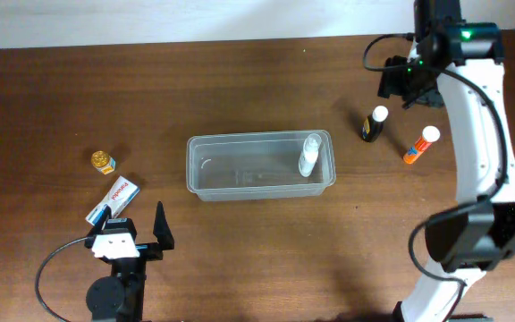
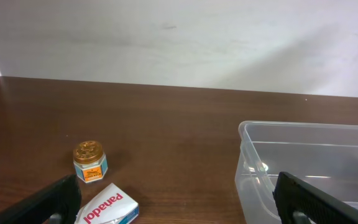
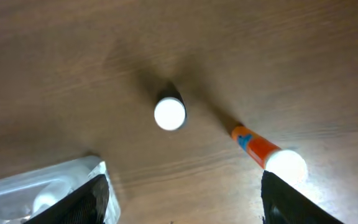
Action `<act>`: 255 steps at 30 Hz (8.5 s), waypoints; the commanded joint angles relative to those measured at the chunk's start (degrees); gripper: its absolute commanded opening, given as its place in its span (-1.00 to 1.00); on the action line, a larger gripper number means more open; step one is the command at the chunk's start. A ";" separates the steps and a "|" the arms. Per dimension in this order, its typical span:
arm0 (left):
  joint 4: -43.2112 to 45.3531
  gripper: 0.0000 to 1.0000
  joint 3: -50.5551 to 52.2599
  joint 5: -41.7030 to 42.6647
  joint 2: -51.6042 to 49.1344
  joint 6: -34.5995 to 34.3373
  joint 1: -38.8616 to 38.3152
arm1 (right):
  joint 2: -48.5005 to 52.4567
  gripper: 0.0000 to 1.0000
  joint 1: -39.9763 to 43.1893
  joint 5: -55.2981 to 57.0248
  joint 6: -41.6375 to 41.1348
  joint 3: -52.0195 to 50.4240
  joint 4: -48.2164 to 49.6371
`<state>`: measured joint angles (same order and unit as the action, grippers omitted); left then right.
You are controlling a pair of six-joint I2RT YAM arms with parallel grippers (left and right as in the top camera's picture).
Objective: Pack container
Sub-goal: 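Move right gripper to the dark white-capped bottle and grasp it, then place the dark bottle upright in the container beside the dropper, then move right gripper to the orange tube and grasp it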
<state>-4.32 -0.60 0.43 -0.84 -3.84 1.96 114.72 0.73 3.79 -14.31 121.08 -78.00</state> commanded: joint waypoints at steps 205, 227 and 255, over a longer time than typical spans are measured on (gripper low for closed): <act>-0.46 0.99 0.11 -0.20 0.55 1.11 0.17 | 6.40 0.34 4.35 -5.27 -2.38 24.65 -19.37; -0.44 0.99 0.13 -0.22 0.55 1.11 0.17 | 6.49 0.35 16.83 -6.38 5.99 4.17 -16.26; -0.44 0.99 0.11 -0.20 0.55 1.11 0.20 | 12.55 0.38 13.16 -3.50 11.10 1.81 -9.05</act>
<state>-4.32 -0.60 0.43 -0.84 -3.84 1.96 126.82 13.63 -0.89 -3.88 123.17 -87.29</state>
